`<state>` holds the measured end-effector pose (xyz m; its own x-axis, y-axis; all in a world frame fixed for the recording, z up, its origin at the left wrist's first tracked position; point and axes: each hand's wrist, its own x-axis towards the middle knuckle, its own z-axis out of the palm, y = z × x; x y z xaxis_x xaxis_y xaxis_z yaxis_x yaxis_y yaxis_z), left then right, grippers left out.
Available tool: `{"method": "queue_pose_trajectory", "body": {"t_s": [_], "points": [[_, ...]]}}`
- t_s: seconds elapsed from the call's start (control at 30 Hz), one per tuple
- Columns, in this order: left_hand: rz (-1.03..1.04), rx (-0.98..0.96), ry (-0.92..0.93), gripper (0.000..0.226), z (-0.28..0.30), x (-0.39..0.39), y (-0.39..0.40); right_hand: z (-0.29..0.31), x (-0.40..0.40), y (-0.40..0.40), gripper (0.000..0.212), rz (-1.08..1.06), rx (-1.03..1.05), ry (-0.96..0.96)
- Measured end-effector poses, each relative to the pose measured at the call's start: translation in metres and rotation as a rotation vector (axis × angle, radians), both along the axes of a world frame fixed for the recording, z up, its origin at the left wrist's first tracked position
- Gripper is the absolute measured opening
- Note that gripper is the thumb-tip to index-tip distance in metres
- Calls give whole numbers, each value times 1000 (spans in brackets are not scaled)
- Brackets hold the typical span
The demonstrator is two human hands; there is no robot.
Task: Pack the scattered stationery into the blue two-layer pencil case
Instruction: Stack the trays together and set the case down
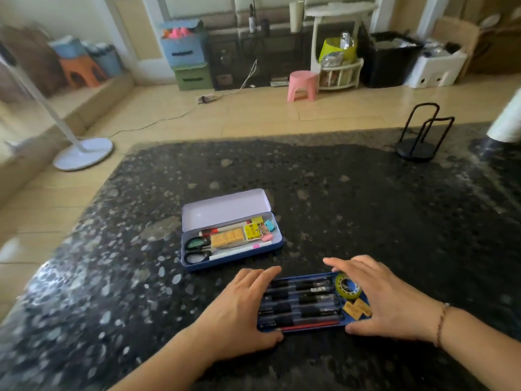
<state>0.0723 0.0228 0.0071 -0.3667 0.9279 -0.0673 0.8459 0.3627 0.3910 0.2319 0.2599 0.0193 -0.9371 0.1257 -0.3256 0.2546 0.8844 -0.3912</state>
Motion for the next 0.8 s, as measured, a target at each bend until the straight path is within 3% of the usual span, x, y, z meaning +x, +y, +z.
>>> {"method": "queue_pose_trajectory", "body": {"t_s": [0.17,0.4,0.57,0.8], "points": [[61,68,-23,99,17,-32,-16,14,-34,0,106,35,23,100],[197,61,121,95,25,-115,-41,14,-136,-11,107,87,-93,267],[257,35,101,94,18,-146,-47,0,-183,-17,105,106,-111,259],[260,18,41,94,9,-156,-52,-8,-190,-18,102,93,-109,214]]}}
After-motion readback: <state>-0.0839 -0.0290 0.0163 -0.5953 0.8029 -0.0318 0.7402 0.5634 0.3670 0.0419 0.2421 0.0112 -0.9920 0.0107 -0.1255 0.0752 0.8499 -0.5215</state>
